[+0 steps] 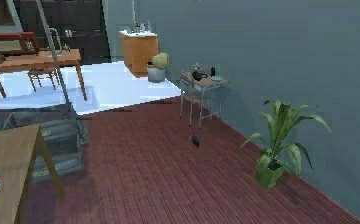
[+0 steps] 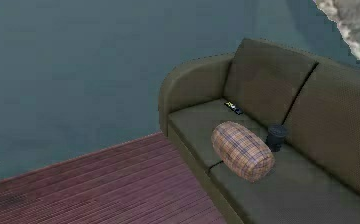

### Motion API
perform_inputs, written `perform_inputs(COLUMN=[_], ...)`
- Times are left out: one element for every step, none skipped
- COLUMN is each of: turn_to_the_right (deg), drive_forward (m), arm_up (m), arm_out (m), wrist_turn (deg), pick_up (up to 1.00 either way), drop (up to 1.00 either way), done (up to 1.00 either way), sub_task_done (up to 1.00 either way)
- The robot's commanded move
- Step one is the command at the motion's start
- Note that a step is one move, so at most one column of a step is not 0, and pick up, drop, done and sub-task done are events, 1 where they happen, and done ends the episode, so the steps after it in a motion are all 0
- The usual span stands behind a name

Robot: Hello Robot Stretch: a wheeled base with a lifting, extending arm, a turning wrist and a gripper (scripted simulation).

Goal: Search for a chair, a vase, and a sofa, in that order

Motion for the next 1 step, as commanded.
perform_inputs(turn_to_the_right=[-6.0], drive_forward=[0.00], arm_up=[0.00], arm_out=[0.00], wrist_turn=[0.0], pick_up=[0.00], drop=[0.00], done=[0.00], sub_task_done=[0.00])
